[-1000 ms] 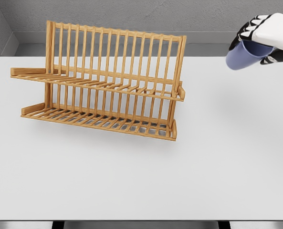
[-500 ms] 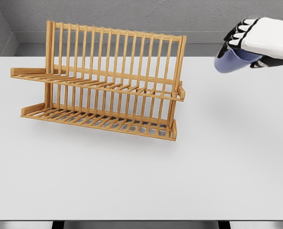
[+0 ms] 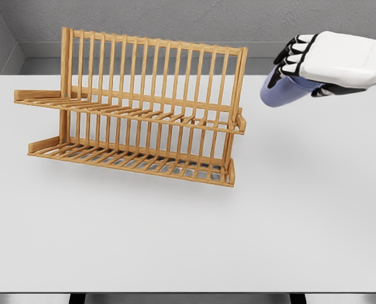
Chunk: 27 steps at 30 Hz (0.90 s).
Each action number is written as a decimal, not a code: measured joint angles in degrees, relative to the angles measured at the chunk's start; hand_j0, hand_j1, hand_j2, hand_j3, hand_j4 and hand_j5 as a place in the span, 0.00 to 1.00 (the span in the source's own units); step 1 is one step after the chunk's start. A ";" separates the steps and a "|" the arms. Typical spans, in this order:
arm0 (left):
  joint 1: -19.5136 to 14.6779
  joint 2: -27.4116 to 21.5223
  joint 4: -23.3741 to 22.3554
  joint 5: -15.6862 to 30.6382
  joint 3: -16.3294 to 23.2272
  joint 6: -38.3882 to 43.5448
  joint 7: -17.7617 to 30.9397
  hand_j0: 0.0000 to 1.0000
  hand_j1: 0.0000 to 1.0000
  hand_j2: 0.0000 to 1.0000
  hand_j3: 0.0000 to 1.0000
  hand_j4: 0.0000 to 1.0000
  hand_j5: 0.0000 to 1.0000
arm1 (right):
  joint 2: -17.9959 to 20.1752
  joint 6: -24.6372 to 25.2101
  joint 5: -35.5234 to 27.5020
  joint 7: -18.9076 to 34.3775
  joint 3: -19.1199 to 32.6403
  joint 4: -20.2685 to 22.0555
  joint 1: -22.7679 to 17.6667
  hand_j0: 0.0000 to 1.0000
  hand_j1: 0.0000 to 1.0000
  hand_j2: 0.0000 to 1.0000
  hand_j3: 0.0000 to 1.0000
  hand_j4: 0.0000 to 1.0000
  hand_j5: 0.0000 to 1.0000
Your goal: Right arm put cup on second shelf
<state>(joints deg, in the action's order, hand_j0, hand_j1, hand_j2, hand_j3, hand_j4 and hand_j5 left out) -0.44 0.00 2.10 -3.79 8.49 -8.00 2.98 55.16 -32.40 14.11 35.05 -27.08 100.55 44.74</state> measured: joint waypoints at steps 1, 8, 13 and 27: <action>0.00 0.00 0.00 0.00 -0.01 0.00 0.00 1.00 1.00 1.00 1.00 1.00 1.00 | -0.34 -0.03 0.01 0.00 -0.02 0.00 0.09 0.67 0.67 0.67 0.67 0.67 0.67; 0.00 0.00 0.00 0.00 0.00 0.00 0.00 1.00 1.00 1.00 1.00 1.00 1.00 | -1.56 -0.82 -0.04 -0.01 -0.16 0.04 0.26 0.67 0.67 0.67 0.67 0.67 0.67; 0.00 0.00 0.00 -0.01 -0.02 0.00 0.00 1.00 1.00 1.00 1.00 1.00 1.00 | -2.38 -1.47 -0.07 0.01 -0.18 0.07 0.79 0.67 0.67 0.67 0.67 0.67 0.67; 0.00 0.00 0.00 -0.01 -0.03 0.00 0.00 1.00 1.00 1.00 1.00 1.00 1.00 | -5.83 -2.69 -0.13 0.00 -1.01 0.06 3.51 0.68 0.68 0.68 0.68 0.68 0.68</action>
<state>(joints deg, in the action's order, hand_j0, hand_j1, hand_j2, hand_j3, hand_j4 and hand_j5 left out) -0.44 0.00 2.10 -3.80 8.46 -8.00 2.98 49.33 -35.09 13.98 35.05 -28.10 100.61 48.25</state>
